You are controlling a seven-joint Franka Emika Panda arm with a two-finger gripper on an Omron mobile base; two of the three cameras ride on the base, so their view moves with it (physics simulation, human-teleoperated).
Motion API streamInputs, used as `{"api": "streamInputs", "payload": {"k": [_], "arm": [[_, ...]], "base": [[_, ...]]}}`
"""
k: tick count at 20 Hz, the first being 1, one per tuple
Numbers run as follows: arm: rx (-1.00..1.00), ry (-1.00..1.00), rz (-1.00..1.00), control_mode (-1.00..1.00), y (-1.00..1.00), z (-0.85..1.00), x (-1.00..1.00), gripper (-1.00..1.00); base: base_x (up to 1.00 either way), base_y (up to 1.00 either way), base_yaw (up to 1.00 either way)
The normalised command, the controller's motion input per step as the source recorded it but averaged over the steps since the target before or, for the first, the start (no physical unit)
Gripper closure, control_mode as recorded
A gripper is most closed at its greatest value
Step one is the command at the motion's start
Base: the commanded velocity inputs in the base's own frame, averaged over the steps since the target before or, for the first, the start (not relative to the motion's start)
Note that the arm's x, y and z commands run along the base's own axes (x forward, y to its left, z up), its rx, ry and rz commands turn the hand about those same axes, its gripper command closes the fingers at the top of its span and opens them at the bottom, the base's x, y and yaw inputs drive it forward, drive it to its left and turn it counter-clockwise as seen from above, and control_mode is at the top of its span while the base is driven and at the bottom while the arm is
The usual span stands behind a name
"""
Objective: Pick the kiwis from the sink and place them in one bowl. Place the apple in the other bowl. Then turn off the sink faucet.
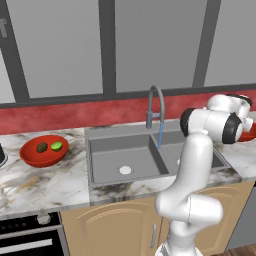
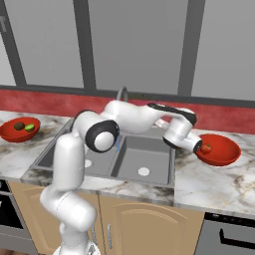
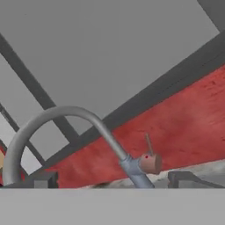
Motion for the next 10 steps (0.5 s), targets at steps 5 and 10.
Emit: {"api": "streamInputs", "payload": {"k": [5,10], "arm": [[-0.19,-0.11,0.08,-1.00,0.56,0.13,-0.02,-1.00],[-0.17,-0.13,0.04,-1.00,0.39,0.00,-0.10,-1.00]], "base": [[0.00,0.00,0.00],[0.00,0.00,0.00]]}}
